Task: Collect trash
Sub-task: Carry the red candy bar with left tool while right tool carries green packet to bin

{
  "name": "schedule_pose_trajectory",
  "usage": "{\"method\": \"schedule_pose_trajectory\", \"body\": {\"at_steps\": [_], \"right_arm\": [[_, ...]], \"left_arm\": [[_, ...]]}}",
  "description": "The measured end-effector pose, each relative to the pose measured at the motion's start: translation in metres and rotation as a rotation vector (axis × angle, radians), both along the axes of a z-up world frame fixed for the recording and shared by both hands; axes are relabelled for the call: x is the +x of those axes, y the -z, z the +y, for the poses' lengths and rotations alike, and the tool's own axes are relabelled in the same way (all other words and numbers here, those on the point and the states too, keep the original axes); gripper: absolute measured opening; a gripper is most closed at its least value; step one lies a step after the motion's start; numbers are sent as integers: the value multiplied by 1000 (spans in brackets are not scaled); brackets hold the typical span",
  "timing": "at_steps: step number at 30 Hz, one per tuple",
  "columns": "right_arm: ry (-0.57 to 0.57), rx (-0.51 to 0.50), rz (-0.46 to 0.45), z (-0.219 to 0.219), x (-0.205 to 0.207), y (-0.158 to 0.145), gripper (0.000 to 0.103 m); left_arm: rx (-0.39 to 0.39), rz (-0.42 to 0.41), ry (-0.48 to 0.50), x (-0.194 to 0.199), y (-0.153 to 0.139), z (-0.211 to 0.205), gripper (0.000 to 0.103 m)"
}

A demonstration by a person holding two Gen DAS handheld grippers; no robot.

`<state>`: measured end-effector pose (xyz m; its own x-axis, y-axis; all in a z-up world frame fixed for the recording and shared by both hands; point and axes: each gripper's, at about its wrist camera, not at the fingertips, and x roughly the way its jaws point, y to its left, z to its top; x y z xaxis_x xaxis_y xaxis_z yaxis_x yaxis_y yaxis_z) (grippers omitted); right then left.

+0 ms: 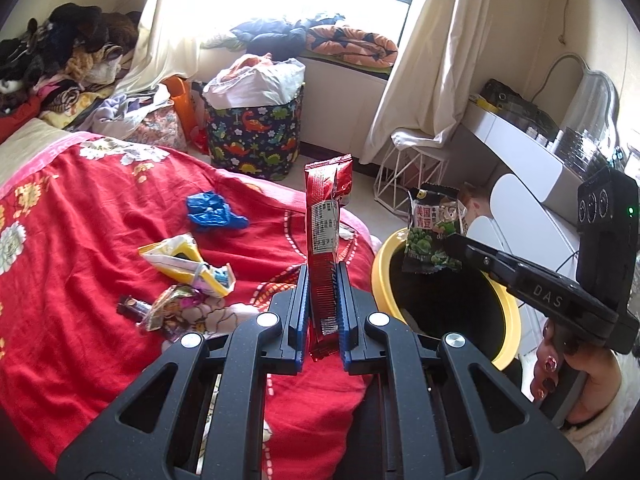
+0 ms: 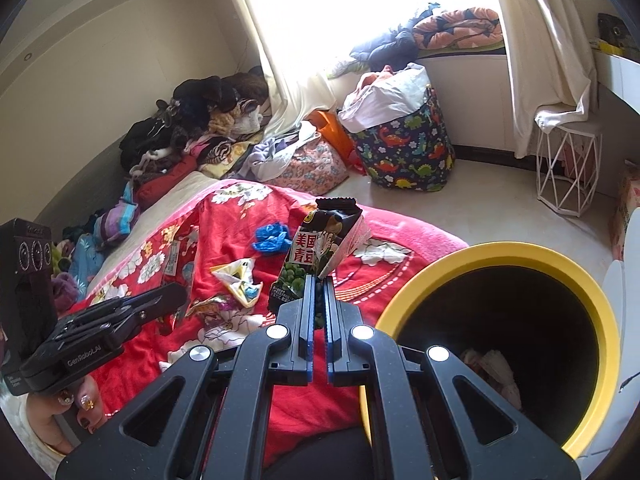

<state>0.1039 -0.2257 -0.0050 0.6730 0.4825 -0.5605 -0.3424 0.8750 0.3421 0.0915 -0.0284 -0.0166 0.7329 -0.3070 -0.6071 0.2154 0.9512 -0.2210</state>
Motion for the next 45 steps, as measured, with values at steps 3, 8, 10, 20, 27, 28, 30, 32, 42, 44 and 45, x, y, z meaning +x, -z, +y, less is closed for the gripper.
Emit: {"method": "schedule_pose_trajectory", "body": {"at_steps": [3, 8, 10, 20, 27, 28, 30, 32, 42, 44, 45], "right_arm": [[16, 2, -2, -10, 0, 0, 4], [45, 7, -2, -23, 0, 1, 4], [56, 9, 0, -29, 1, 1, 4], [104, 13, 1, -52, -1, 3, 4], [137, 14, 6, -67, -3, 6, 4], [142, 14, 6, -69, -3, 6, 4], [152, 14, 8, -74, -3, 7, 4], [163, 13, 8, -77, -4, 8, 4], [217, 9, 24, -97, -6, 13, 4], [225, 7, 27, -100, -6, 14, 4], [231, 5, 30, -102, -6, 15, 4]], "left_arm": [[4, 0, 15, 0, 0, -6, 8], [8, 0, 39, -1, 1, -18, 8], [10, 1, 48, -1, 1, -22, 8], [19, 3, 90, -1, 2, -42, 8], [25, 6, 116, 0, 3, -56, 8], [25, 6, 121, 1, 4, -59, 8], [26, 7, 127, 1, 4, -62, 8], [27, 7, 137, 1, 4, -67, 8], [37, 15, 190, 4, 10, -93, 8], [37, 16, 199, 5, 11, -98, 8], [38, 18, 205, 6, 12, -101, 8]]}}
